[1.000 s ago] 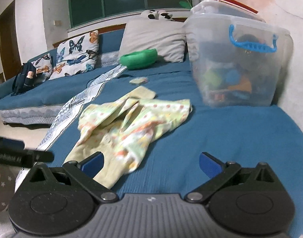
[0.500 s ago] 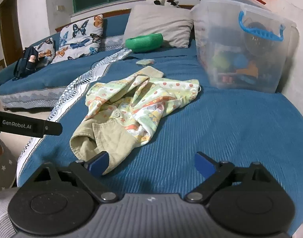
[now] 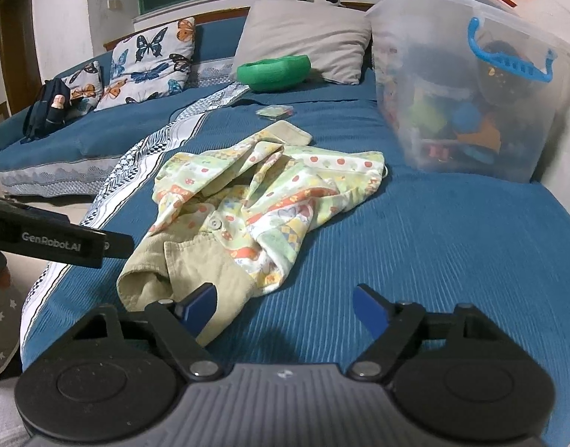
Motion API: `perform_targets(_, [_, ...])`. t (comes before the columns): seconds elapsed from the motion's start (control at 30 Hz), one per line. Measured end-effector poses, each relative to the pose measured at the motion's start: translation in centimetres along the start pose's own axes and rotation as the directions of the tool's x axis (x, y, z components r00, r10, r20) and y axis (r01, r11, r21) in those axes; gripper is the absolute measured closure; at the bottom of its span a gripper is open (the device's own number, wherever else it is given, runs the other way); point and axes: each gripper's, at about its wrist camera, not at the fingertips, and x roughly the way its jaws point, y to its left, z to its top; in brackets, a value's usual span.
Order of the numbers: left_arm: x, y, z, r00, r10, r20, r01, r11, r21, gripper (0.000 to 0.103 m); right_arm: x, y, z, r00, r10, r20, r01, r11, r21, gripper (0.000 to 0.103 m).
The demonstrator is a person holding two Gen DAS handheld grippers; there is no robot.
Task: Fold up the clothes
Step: 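Move both grippers toward the crumpled pastel shirt on the bed, then grasp the shirt edge with the left gripper while the right gripper grasps another edge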
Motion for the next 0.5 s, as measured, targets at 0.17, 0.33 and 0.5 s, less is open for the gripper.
perform_targets(0.17, [1.3, -0.4, 1.3, 1.000, -0.007, -0.005, 0.007, 1.000, 0.022, 0.015, 1.1, 0.3, 0.9, 1.000, 0.000, -0.011, 0.000, 1.000, -0.014, 0.027])
perform_targets(0.33, [2.9, -0.9, 2.7, 1.000, -0.011, -0.010, 0.012, 0.999, 0.039, 0.020, 3.1, 0.1, 1.9, 1.000, -0.001, -0.030, 0.001, 1.000, -0.024, 0.031])
perform_targets(0.5, [4.7, -1.3, 3.8, 1.000, -0.012, -0.023, 0.013, 0.998, 0.064, 0.029, 4.6, 0.2, 2.5, 0.998, -0.005, -0.057, 0.003, 0.999, -0.036, 0.036])
